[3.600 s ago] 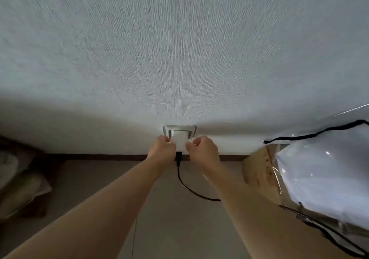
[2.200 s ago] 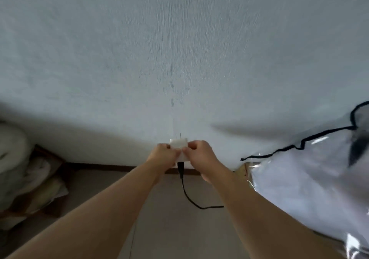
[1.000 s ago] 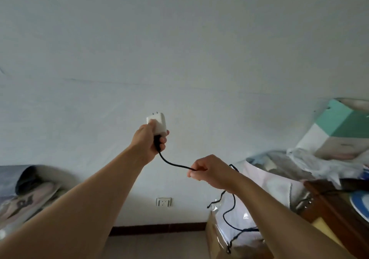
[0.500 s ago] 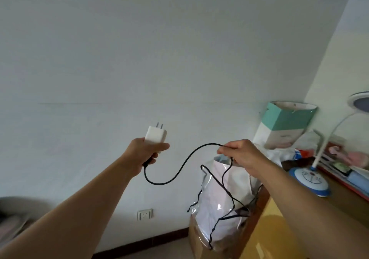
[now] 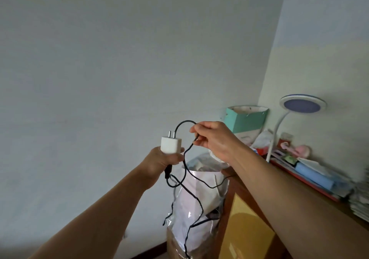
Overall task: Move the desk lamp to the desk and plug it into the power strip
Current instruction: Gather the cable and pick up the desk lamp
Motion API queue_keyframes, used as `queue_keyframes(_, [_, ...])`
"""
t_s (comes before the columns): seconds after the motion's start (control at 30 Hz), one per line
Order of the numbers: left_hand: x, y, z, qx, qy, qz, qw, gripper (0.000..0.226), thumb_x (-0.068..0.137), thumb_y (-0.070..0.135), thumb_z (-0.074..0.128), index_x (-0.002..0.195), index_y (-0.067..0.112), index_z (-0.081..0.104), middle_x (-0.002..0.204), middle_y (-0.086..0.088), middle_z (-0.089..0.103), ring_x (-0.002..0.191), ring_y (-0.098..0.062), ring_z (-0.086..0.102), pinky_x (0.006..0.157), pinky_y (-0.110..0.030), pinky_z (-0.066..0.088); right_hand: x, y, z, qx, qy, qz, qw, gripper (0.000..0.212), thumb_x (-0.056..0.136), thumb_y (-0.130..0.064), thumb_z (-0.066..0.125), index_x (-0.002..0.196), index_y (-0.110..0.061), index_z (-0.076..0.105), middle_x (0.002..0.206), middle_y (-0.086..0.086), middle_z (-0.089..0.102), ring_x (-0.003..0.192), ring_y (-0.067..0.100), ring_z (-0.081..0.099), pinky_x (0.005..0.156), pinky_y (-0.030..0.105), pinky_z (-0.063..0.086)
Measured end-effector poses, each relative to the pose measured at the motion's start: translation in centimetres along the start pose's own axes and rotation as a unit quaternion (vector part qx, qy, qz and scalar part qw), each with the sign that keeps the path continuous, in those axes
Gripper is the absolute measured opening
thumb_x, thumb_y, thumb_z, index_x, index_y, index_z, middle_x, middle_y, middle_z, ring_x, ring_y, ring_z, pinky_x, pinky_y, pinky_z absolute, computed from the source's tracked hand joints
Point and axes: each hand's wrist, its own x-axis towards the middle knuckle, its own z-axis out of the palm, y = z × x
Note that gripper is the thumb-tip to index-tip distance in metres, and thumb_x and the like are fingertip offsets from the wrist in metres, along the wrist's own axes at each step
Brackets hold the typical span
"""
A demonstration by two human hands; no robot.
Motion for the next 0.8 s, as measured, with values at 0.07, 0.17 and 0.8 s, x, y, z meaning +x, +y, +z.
queue_keyframes(0.07, [0.7, 0.1, 1.3, -0.007, -0.018, 0.010, 1.000, 0.032, 0.064, 0.016, 0.068, 0.096, 0.015, 0.066, 0.109, -0.003, 0.071, 0.093, -0.014, 0.058, 0.074, -0.027, 0.039, 0.0, -0.8, -0.9, 0.026, 0.004, -0.006, 1.000, 0.025, 0.094, -0.006, 0.048, 0.075, -0.007, 0.064, 0.069, 0.004, 0.050, 0.063, 0.011, 0.048, 0.061, 0.019, 0.056])
queue_keyframes(0.17, [1.8, 0.7, 3.3, 0.011, -0.013, 0.014, 1.000, 0.033, 0.069, 0.014, 0.071, 0.101, 0.008, 0.069, 0.098, 0.001, 0.074, 0.084, -0.009, 0.061, 0.069, -0.022, 0.041, 0.3, -1.5, -2.0, 0.063, 0.014, -0.021, 0.998, 0.022, 0.094, -0.004, 0.047, 0.078, -0.004, 0.063, 0.072, 0.003, 0.054, 0.066, 0.012, 0.047, 0.062, 0.019, 0.057])
queue_keyframes(0.8, [6.7, 4.4, 7.7, -0.159, 0.106, 0.045, 0.981, 0.012, 0.082, -0.003, 0.061, 0.090, 0.006, 0.059, 0.078, -0.004, 0.056, 0.060, -0.015, 0.056, 0.063, -0.026, 0.056, 1.2, 10.5, -9.8, -0.382, -0.202, 0.138, 0.891, 0.033, 0.085, -0.010, 0.058, 0.116, -0.001, 0.061, 0.089, 0.001, 0.058, 0.065, 0.007, 0.052, 0.052, 0.007, 0.039])
